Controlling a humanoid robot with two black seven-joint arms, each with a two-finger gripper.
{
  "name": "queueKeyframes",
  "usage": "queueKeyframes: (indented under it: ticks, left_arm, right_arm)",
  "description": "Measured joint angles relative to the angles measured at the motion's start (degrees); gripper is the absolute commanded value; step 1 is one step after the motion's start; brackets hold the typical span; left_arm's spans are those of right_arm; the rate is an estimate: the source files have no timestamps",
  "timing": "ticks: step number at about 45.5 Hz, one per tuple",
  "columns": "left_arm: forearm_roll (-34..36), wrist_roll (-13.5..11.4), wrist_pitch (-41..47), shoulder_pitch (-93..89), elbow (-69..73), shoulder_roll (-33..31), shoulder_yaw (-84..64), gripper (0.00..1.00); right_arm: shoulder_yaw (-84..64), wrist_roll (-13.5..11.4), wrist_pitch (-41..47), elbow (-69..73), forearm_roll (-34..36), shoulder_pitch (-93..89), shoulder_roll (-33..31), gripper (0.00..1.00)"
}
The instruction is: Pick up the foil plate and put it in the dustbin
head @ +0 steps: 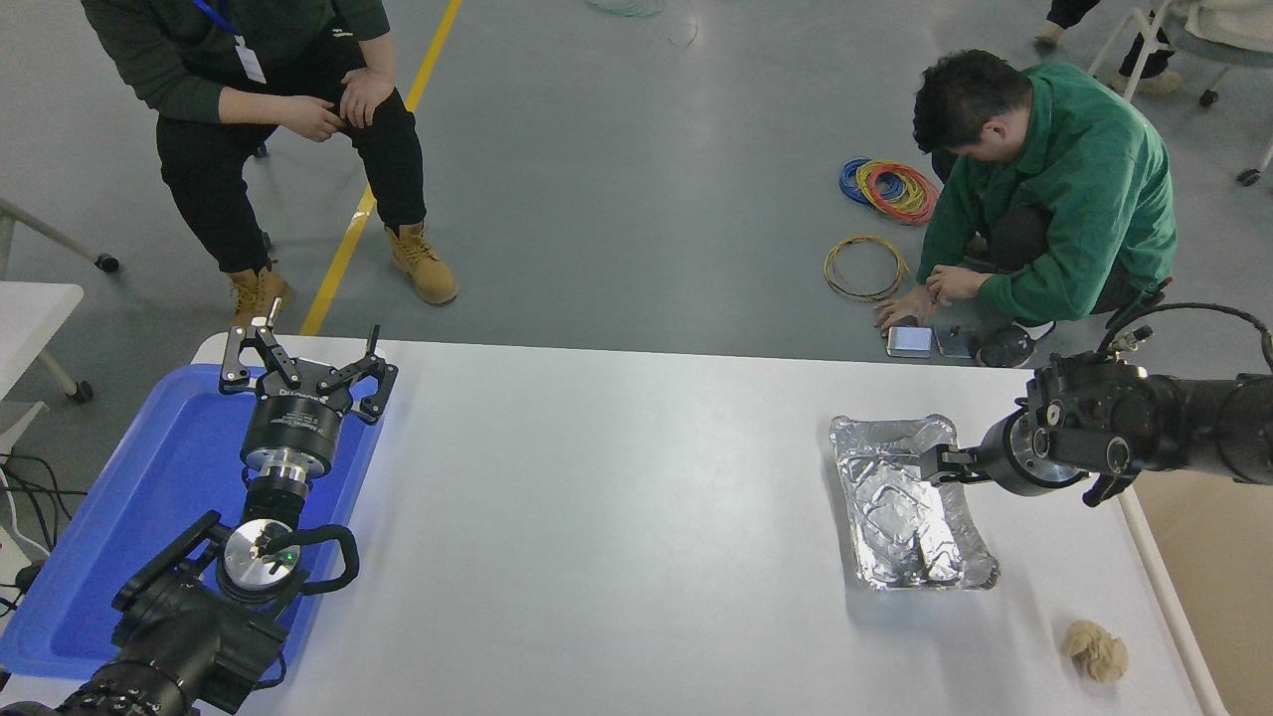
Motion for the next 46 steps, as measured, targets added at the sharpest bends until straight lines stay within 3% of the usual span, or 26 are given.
queueKeyframes:
  ticks: [6,10,14,23,28,35,46]
  left_arm:
    - [0.0,0.0,0.0,0.0,0.0,0.0,0.0,1.00]
    - [0.0,0.0,0.0,0.0,0.0,0.0,0.0,1.00]
    - [0.0,0.0,0.0,0.0,0.0,0.0,0.0,1.00]
    - [0.0,0.0,0.0,0.0,0.0,0.0,0.0,1.00]
    - [0.0,0.0,0.0,0.0,0.0,0.0,0.0,1.00]
    - [0.0,0.0,0.0,0.0,0.0,0.0,0.0,1.00]
    - [0.0,0.0,0.0,0.0,0.0,0.0,0.0,1.00]
  right_arm:
    - [0.3,0.1,-1.4,-1.4,-0.1,-1.8,0.7,0.83]
    - [0.4,0.2,-2.0,-2.0,-0.2,-2.8,1.1,0.70]
    - [0.4,0.3,-2.6,-2.5,-0.2,-3.6,1.5,0.48]
    - [0.5,0.3,-3.1,-3.5,-0.3,-5.1,2.3,0.26]
    - [0.4,0.3,-3.3,-3.8,-0.8,-5.5,2.6,0.08]
    - [0.3,0.3,-3.4,-4.1,-2.3,-5.8,2.8,0.00]
    - [0.3,0.3,-3.4,-4.5,-3.4,-5.9,2.9,0.00]
